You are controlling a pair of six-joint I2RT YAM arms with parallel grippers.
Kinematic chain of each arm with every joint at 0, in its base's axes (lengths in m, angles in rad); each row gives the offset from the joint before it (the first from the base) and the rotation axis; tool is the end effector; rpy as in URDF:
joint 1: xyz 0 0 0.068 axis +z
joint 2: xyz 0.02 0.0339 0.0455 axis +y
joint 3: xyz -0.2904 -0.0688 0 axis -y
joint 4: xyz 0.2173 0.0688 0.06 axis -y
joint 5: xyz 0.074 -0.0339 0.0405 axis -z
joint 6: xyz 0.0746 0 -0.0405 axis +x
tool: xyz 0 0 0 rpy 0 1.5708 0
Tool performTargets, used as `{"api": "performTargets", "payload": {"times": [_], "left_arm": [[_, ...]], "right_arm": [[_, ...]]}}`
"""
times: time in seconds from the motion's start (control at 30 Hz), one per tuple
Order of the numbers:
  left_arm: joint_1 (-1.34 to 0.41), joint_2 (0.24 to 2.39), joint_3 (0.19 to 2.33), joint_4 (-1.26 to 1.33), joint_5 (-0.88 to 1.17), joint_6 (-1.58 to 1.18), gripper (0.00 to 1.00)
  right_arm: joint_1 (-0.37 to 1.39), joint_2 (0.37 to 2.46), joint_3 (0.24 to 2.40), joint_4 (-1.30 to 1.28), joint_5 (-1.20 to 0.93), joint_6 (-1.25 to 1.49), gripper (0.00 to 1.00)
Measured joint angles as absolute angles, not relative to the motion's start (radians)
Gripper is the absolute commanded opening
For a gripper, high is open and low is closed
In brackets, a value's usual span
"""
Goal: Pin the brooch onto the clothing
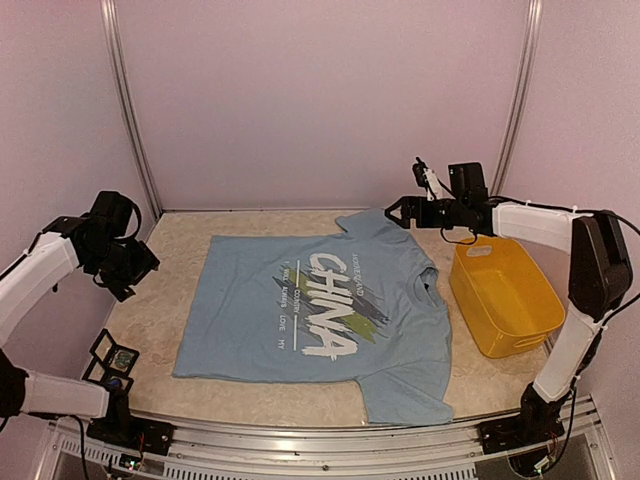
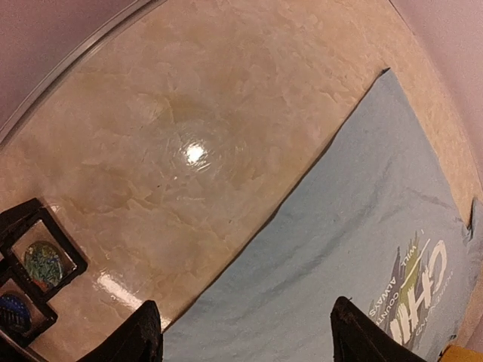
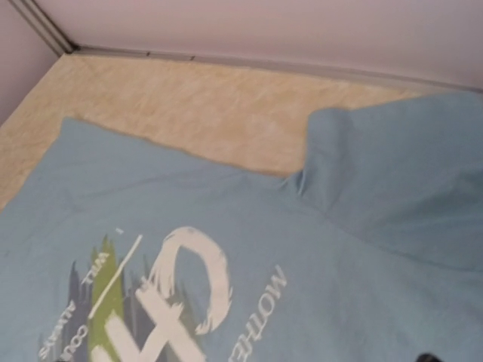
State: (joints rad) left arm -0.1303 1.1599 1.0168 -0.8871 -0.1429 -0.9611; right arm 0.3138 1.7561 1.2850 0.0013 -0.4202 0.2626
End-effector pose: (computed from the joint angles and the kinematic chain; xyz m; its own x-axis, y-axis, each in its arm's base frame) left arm 0.2034 -0.0159 0.2814 -0.5327 -0.7486 -0.3948 -0.6649 0.6588 -0.3520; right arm 0.3911 0.1589 0.2894 -0.5788 0.0613 -0.8131 -0.4945 0.7665 0.4098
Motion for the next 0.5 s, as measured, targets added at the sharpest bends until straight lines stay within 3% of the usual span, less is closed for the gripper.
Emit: {"api": "performTargets", "payload": {"times": [0.3,0.5], "left_arm": [[-0.096,1.042,1.021,-1.137,-0.142,-0.903,0.8],[-0.083,1.069,1.126,-1.277,-0.165,-0.829,0.84]], "right_arm": [[0.319,1.723,1.388,-0.37,-0.494,0.089,0.99],[0.308,1.594,1.372,-0.485,-0.545,0.027,0.99]]}}
